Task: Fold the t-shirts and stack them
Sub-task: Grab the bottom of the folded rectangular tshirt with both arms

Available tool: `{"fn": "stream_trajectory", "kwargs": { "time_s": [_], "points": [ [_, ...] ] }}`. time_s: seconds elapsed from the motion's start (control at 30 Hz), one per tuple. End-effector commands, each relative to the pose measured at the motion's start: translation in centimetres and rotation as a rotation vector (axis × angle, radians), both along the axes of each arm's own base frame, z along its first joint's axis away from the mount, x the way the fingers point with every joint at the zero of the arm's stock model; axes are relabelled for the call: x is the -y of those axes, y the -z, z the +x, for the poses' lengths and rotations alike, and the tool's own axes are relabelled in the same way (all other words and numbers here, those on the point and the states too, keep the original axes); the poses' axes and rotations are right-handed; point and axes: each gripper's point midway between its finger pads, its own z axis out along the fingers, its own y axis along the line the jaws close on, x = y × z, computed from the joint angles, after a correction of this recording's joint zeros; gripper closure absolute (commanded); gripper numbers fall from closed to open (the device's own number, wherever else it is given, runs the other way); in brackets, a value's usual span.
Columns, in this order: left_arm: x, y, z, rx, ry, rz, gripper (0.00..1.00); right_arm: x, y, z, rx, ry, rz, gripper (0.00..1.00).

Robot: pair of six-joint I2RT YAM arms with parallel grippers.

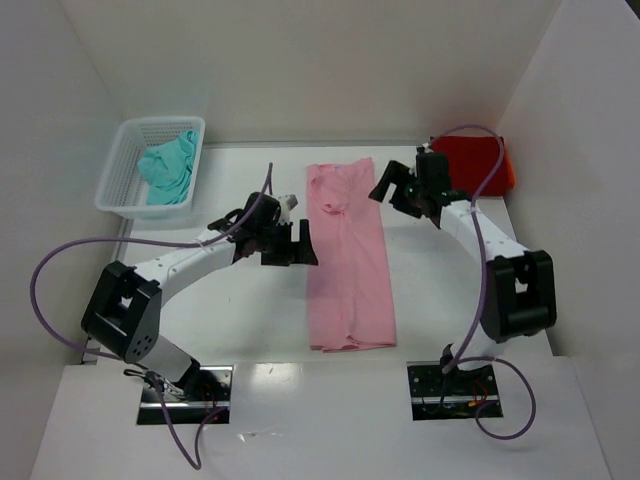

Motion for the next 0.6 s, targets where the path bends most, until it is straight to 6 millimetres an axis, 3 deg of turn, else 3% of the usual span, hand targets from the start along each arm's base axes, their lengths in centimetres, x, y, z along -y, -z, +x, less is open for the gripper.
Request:
{"fn": "stream_trajectory", "kwargs": {
  "time_s": [0.0,0.03,0.07,0.13,0.27,0.33,0.43,0.57],
  "points": [
    [1.7,0.6,-1.5,-0.025,0.02,-0.017,0.01,1.5,4.0,-6.2,-0.158,0.058,-0.022,0.05],
    [2.1,1.1,-1.7,-0.037,0.026,-0.016,0.01,1.4,4.0,-6.9,-0.161,0.069,0.004,0.05],
    [2.4,1.5,-1.9,-0.041,0.032,-0.005,0.01,1.7,5.4,-8.4,-0.198,0.075,0.003,0.06],
    [3.0,2.5,-2.4,-0.061,0.04,0.01,0.01,1.4,4.8,-9.4,-0.191,0.071,0.035,0.07],
    [3.4,3.2,-2.6,-0.078,-0.004,0.035,0.01,1.5,6.1,-12.5,-0.269,0.101,0.036,0.07],
    [2.9,4.8,-4.0,-0.135,-0.022,0.052,0.01,1.0,5.6,-14.2,-0.273,0.085,0.066,0.07],
    [2.3,4.6,-5.4,-0.144,-0.029,0.043,0.01,1.1,6.6,-16.8,-0.308,0.105,0.088,0.08],
    [3.5,4.1,-7.9,-0.161,0.024,0.036,0.01,0.4,7.4,-20.5,-0.382,0.077,0.078,0.11]
  ]
}}
